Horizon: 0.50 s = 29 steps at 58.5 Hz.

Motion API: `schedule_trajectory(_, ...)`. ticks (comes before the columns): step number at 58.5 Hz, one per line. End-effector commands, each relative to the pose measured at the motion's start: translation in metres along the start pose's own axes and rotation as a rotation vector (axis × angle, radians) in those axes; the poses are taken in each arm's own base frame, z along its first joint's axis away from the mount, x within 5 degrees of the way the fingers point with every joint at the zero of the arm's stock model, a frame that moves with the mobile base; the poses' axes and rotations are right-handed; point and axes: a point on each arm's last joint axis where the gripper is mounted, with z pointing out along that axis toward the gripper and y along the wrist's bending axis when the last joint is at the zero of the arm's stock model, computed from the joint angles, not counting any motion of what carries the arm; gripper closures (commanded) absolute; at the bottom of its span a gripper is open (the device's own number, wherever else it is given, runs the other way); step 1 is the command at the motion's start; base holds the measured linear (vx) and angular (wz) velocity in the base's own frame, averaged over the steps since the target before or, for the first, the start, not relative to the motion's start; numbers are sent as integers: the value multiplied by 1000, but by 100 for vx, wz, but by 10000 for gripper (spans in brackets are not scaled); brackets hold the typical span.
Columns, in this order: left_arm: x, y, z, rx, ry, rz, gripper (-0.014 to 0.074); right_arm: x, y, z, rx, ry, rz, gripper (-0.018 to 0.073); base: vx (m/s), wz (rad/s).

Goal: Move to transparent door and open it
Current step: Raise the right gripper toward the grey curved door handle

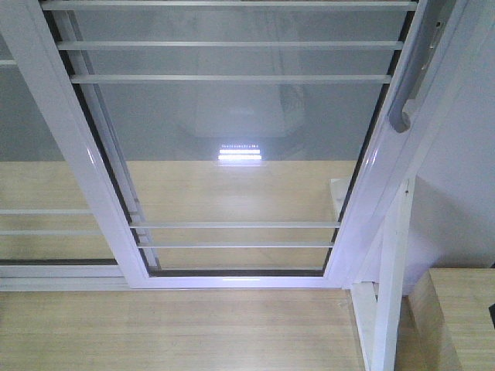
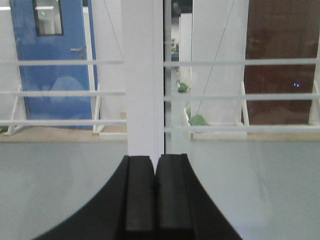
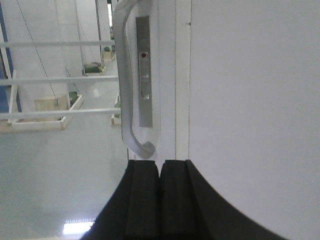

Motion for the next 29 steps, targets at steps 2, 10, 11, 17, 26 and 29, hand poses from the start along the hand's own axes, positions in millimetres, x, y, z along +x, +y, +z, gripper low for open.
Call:
schedule_trajectory(2, -23, 0, 1, 0, -99, -62, 602, -37, 1, -2, -7, -167, -9, 564, 0, 0)
schedule_trajectory(10, -68, -2, -3, 12, -151, -67, 602, -94, 1, -13, 11, -245, -87, 564, 0, 0)
schedule_trajectory(11, -77, -2, -4, 13, -176, -64, 602, -100, 1, -14, 13, -251, -92, 564, 0, -1)
schedule_trajectory(17, -123, -4, -5, 14, -294, -22, 602, -142, 1, -16, 29, -254, -104, 564, 0, 0)
schedule_trajectory(26, -167, -5, 19, 12, -304, 16, 602, -182, 2, 9, 18, -283, -106, 564, 0, 0)
schedule_trajectory(29, -172, -6, 30, 12, -279, 16, 602, -185, 3, 21, 11, -281, -107, 564, 0, 0)
